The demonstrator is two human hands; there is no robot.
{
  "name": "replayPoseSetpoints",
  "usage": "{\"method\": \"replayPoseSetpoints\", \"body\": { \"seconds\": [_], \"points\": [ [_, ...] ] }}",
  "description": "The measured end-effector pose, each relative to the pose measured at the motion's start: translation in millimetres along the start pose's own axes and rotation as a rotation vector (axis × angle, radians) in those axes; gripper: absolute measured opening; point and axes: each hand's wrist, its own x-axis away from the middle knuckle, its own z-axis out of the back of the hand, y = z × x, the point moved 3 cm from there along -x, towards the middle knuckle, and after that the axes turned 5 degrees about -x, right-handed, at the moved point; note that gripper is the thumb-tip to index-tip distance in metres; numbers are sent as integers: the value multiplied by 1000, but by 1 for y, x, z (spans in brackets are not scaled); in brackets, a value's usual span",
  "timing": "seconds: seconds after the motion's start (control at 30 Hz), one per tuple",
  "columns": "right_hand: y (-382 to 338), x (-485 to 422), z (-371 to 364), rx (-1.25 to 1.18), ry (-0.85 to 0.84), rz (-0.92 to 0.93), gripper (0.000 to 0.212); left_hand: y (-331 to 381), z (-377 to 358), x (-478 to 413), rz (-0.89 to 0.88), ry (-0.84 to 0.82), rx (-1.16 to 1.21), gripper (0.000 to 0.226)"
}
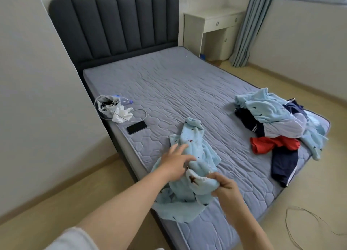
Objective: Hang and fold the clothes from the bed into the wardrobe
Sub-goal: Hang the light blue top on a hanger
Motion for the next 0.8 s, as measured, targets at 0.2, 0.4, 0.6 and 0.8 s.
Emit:
{"method": "replayPoseSetpoints", "body": {
  "seconds": [0.2, 0.4, 0.6, 0.8],
  "points": [
    [-10, 1, 13, 64, 356, -104, 31, 17, 19, 7, -52, 87, 237, 9],
    [-15, -14, -23, 381, 286, 57, 76, -2, 55, 36, 112, 420, 927, 26],
    [-8, -33, -111, 136, 62, -265, 11, -56, 94, 96, 124, 662, 1254, 26],
    [-36, -24, -221, -158, -86, -270, 20, -113, 137, 196, 189, 1003, 1014, 13]
  ]
}}
